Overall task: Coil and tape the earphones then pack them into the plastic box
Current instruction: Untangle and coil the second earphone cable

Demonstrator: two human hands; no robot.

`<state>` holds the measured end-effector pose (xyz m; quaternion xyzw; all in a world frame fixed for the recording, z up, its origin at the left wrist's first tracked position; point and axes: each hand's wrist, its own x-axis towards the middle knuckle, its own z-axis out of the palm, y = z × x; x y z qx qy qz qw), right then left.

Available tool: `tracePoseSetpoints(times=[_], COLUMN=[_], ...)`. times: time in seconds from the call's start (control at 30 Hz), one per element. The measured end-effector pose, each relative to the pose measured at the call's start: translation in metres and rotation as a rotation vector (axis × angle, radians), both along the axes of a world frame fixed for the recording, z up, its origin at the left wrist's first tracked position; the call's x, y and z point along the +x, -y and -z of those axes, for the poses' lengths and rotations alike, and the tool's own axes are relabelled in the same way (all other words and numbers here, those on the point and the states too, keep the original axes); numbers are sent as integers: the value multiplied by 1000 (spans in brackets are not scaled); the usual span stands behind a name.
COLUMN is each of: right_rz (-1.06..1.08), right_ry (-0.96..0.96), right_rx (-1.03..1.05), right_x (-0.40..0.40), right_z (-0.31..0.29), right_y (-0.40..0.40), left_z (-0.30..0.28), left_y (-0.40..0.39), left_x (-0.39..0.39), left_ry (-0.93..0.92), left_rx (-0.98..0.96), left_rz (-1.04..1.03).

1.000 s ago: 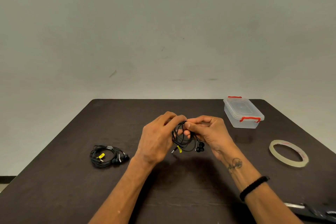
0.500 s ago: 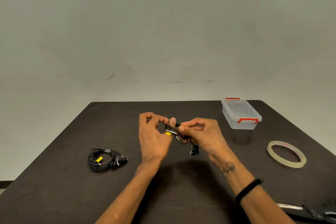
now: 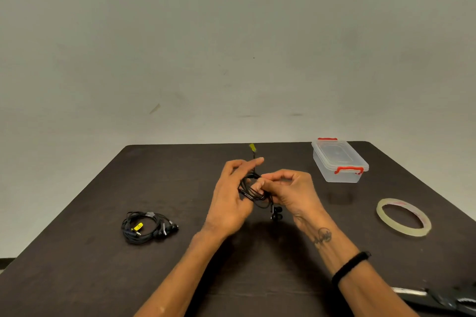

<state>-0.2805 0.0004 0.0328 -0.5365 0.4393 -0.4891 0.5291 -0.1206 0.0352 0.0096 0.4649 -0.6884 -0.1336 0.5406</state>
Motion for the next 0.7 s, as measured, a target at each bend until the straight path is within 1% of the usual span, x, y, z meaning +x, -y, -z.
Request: tracePoseSetpoints(times=[0.07,0.1,0.13,0.17,0.27,0.33,0.43,0.5,0.6,0.7], right_rz=[16,18,18,16,7,-9,-42,-82,-114,-75], right_ry=[-4,-4,-9,-15,-12,-5,0,24,55,33], right_rx=[-16,-20,-27,-34,-55,-70,-88,-86,-88,-132], right_x=[-3,-4,-6,-8,-11,-11,-11,-11,-10,-9], right_z=[0,0,-1,-2,-7,-9,-12,-14,-14,-13], right_y=[2,2,2,2,0,-1,-2,-4,-5,-4], left_z=[-6,-10,-12,-13,-11,-9,-11,-12,-12,-13], left_y=[-2,-3,-3,-3,0,1,0,-1,-4,-3], left_x=[11,17,23,29,39,40,40,42,37,25], left_ry=[334,434,479,486,428,330,146,86,72,46], left_rx=[-4,17,51,79,84,92,202,268,345,457], left_rz=[-52,-87,-114,-129,-151,-158,-166,-167,-43,84])
